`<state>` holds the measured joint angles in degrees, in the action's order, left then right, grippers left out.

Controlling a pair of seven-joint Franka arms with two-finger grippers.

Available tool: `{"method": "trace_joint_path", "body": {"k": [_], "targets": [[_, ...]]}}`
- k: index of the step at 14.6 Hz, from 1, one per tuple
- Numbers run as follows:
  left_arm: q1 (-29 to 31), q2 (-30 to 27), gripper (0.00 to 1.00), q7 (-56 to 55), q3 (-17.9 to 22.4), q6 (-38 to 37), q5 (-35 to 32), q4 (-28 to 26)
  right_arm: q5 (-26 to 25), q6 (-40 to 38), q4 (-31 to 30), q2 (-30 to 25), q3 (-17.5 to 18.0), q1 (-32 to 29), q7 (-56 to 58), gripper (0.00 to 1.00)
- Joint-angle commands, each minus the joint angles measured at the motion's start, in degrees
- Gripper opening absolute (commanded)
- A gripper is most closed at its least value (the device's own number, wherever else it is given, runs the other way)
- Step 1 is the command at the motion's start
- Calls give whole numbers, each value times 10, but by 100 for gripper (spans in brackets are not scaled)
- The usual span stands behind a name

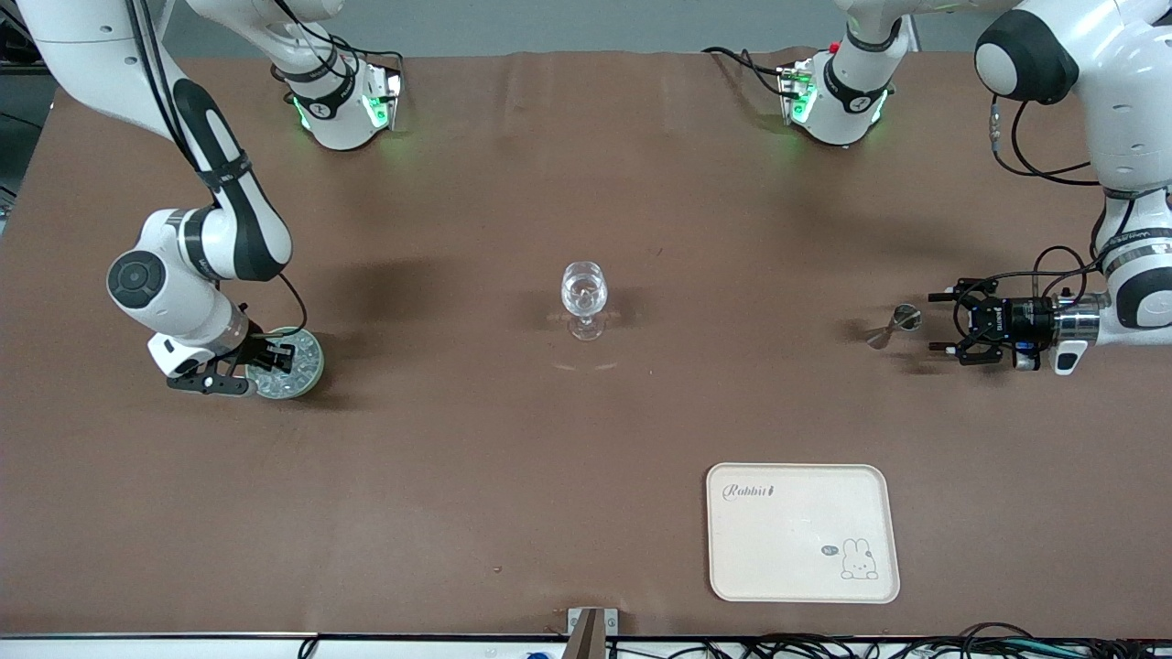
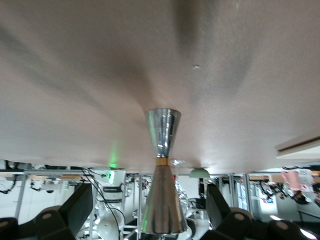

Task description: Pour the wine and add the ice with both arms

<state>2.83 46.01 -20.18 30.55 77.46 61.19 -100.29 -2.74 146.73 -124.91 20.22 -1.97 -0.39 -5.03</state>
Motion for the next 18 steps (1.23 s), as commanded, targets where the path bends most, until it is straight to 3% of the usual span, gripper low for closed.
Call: {"method": "trace_joint_path", "body": {"k": [1, 5, 8, 9, 10, 11, 12, 13, 18], "targets": [[-16, -6, 97, -1, 4, -4, 22, -11, -5, 7, -7, 1, 0, -3, -1, 25], [-19, -2, 96, -6, 1, 7, 22, -15, -6, 1, -2, 3, 0, -2, -5, 5], [-20, -5, 95, -10, -11, 24, 22, -25, -5, -3, 0, 3, 0, -2, -6, 2], [-20, -6, 94, -9, -12, 32, 22, -33, -5, -4, 1, 3, 0, -2, -6, 6], [-20, -7, 93, -8, -16, 40, 22, -39, -5, -4, 5, 3, 0, -2, -5, 18], [-22, -7, 93, -8, -23, 51, 22, -47, -5, -7, 11, 3, 0, -3, -2, 39], [-22, -14, 93, -8, -27, 61, 22, -54, -5, -24, 18, 3, 0, -4, -2, 52], [-25, -14, 92, -9, -27, 63, 22, -55, -5, -55, 27, 3, 0, -4, -5, 58], [-40, -22, 87, -7, -27, 74, 22, -67, -5, -54, 21, 7, 0, 0, -5, 61]]}}
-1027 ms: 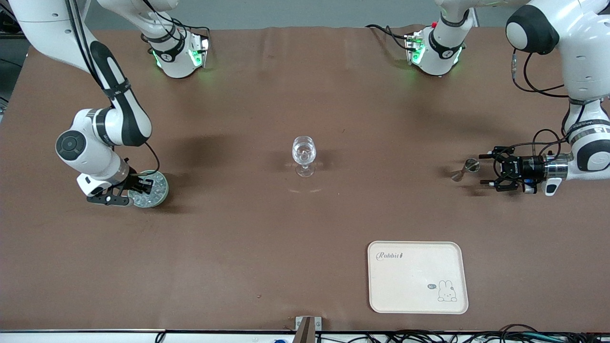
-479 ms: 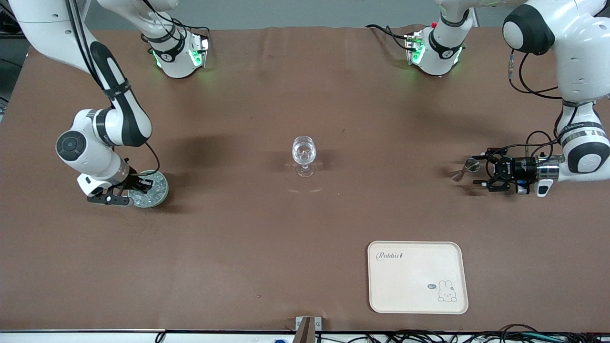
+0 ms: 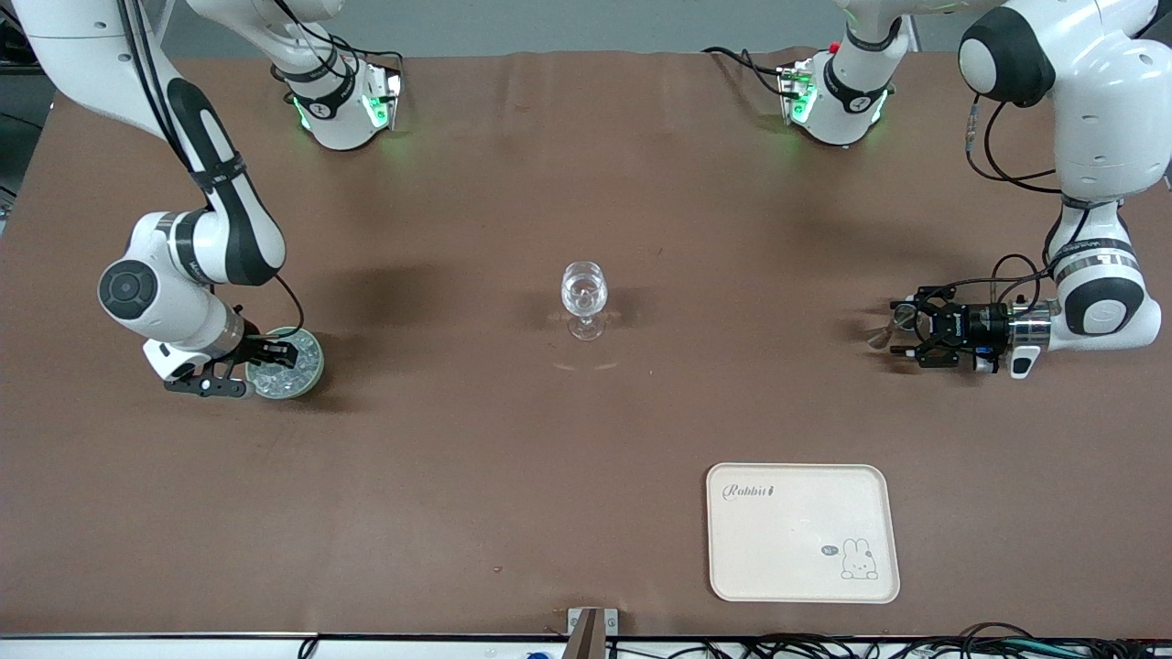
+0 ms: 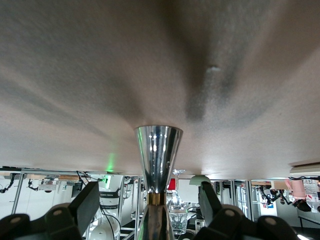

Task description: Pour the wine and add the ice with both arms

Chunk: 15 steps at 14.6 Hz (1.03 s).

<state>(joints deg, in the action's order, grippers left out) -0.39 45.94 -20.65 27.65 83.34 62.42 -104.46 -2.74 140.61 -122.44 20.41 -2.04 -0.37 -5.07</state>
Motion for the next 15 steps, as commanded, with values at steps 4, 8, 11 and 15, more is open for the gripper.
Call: {"method": "trace_joint_path", "body": {"k": [4, 8, 11, 15], "targets": [[-5, -30, 84, -3, 2, 18, 8, -29, -4, 42, -19, 17, 2, 1, -5, 60], [-5, -32, 34, -7, 2, 17, 9, -26, -4, 35, -17, 17, 2, 1, -6, 27], [-2, -31, 14, -4, -1, 17, 10, -26, -4, 34, -12, 17, 2, 0, -6, 21], [10, -49, 0, -4, 2, 7, 26, -27, 0, -25, 17, 15, 4, -2, -5, 20]]}}
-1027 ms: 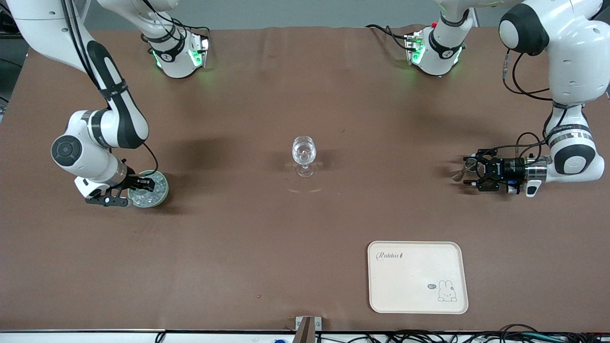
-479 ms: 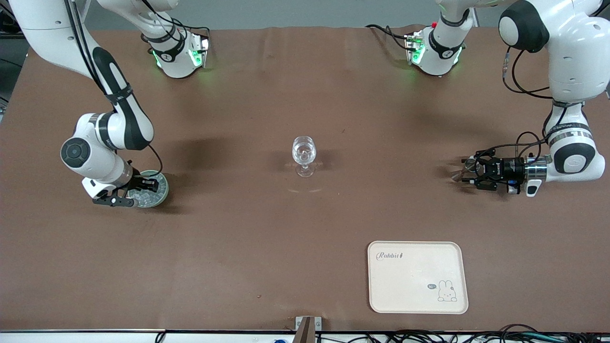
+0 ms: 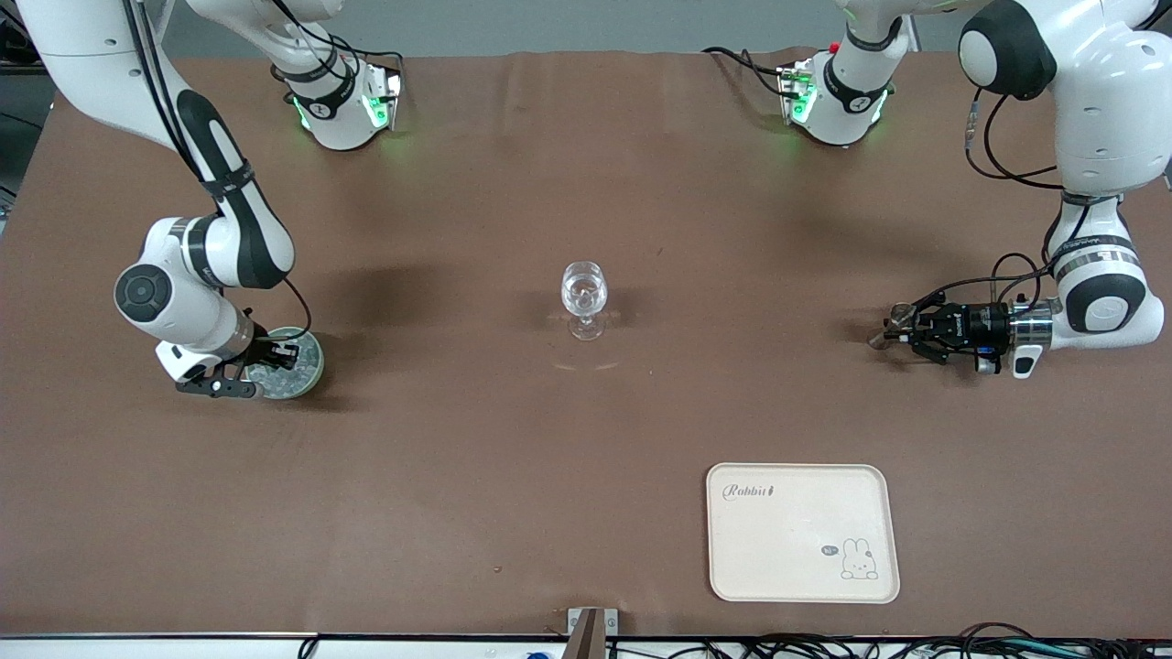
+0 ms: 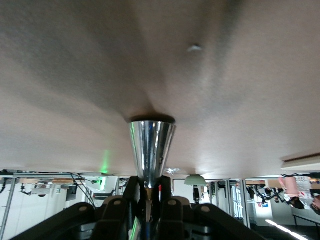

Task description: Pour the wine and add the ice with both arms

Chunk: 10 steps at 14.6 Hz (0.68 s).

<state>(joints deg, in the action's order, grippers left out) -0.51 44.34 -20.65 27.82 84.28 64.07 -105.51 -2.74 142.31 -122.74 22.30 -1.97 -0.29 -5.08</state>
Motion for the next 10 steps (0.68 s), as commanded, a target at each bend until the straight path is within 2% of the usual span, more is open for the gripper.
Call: {"method": "trace_joint_path", "body": {"k": [1, 3, 8, 10], "targets": [[13, -38, 0, -4, 0, -8, 9, -15, 3, -76, 36, -5, 3, -2, -5, 20], [9, -46, 0, -5, -2, -21, 9, -8, 6, -110, 58, -8, 7, -2, -7, 16], [10, -94, 0, -10, -21, -53, 6, 0, 8, -134, 75, -10, 7, -2, -7, 10], [10, -96, 0, -31, -32, -78, 5, 3, 8, -150, 87, -11, 7, -2, -7, 8]]}}
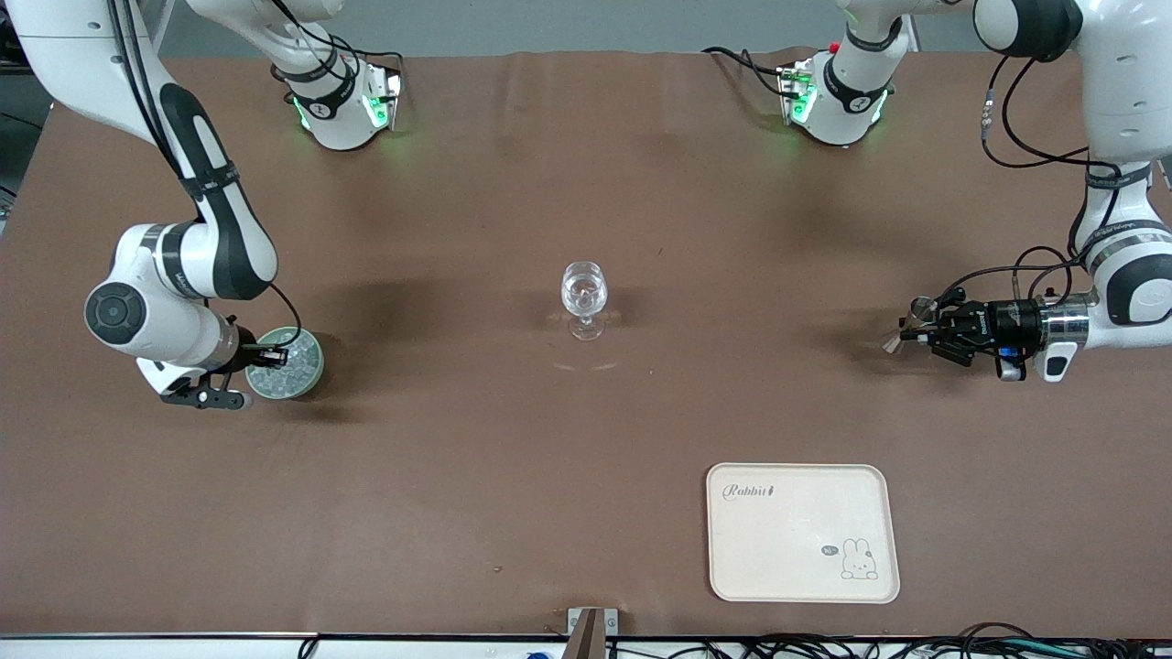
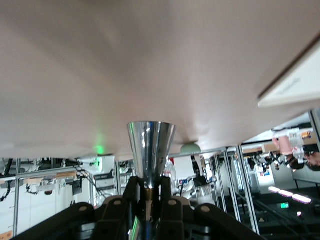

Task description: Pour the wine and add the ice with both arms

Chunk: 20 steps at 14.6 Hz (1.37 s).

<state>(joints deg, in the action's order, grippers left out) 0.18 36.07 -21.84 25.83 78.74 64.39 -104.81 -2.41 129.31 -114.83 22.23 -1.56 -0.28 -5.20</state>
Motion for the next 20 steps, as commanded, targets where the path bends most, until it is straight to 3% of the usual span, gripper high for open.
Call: {"method": "trace_joint_path", "body": {"k": [1, 3, 4, 5, 6, 11, 16, 20], "targets": [[2, -21, 0, -21, -17, -31, 1, -2, 5, -23, 7, -10, 3, -2, -6, 8], [2, -45, 0, -22, -34, -32, -20, -7, 5, -20, 7, -10, 3, -2, -4, 22], [2, -58, 0, -22, -48, -32, -40, -7, 5, -11, 7, -7, 2, -3, -2, 40], [2, -71, 0, -23, -65, -32, -50, -7, 4, 13, 7, -5, 2, -3, -1, 51], [2, -83, 0, -33, -76, -32, -51, -11, 4, 38, 0, -2, 2, -4, 0, 54], [2, -131, 0, -86, -120, -19, -51, -35, 4, 38, -36, 0, 3, -1, 1, 54], [2, -188, 0, -158, -217, 68, -51, -78, 5, 39, -53, 0, 7, 0, -1, 52], [3, -197, 0, -231, -303, 145, -51, -80, 5, 54, -60, 0, 7, -1, -2, 41]]}}
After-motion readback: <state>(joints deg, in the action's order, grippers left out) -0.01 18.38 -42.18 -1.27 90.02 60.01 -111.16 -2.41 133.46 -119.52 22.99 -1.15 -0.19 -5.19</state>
